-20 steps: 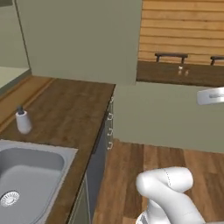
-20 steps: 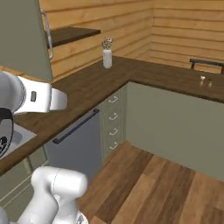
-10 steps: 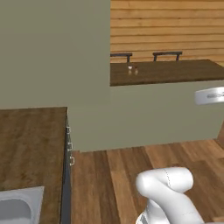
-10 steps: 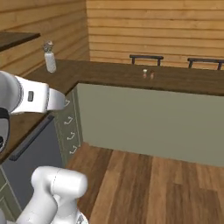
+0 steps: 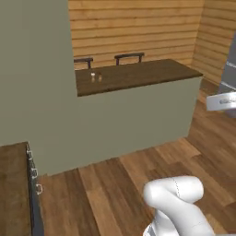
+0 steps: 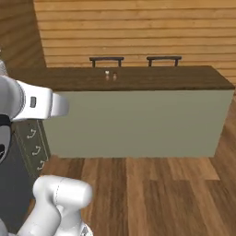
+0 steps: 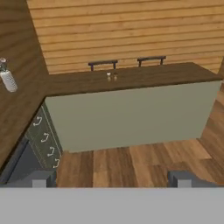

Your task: Gather all objects into one cabinet and sort the glasses and bowls to opposite sides.

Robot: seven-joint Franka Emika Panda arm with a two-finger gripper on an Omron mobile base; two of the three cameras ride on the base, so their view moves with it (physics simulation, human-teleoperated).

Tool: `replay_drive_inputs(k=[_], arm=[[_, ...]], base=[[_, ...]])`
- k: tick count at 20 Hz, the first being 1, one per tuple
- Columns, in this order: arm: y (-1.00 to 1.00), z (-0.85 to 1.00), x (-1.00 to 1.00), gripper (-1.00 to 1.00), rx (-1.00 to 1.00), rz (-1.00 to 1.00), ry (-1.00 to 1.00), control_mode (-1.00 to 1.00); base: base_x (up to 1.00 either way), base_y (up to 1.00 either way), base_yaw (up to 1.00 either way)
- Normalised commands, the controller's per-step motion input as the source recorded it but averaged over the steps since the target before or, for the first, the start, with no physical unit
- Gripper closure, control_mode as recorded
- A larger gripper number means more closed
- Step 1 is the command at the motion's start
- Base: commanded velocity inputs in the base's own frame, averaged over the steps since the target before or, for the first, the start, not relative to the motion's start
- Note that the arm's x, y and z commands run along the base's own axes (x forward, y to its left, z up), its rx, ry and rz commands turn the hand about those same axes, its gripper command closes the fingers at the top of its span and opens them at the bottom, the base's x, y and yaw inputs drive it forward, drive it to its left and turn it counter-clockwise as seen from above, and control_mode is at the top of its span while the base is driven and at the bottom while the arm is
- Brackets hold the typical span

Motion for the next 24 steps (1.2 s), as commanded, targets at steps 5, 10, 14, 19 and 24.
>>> replay_drive_inputs(k=[5,10,14,19,24], arm=[[0.0,0.0,0.0,-1.0,0.0,0.0,0.0,1.0],[0.0,0.0,0.0,-1.0,0.0,0.0,0.0,1.0],[0.0,0.0,0.0,-1.0,0.0,0.0,0.0,1.0],[0.0,0.0,0.0,-1.0,0.0,0.0,0.0,1.0],[0.0,0.0,0.0,-1.0,0.0,0.0,0.0,1.0]], base=[[0.6,-0.49,-0.71],[0.68,-0.43,-0.73],[0.76,-0.42,-0.7],[0.67,-0.42,-0.69],[0.61,-0.47,-0.63]])
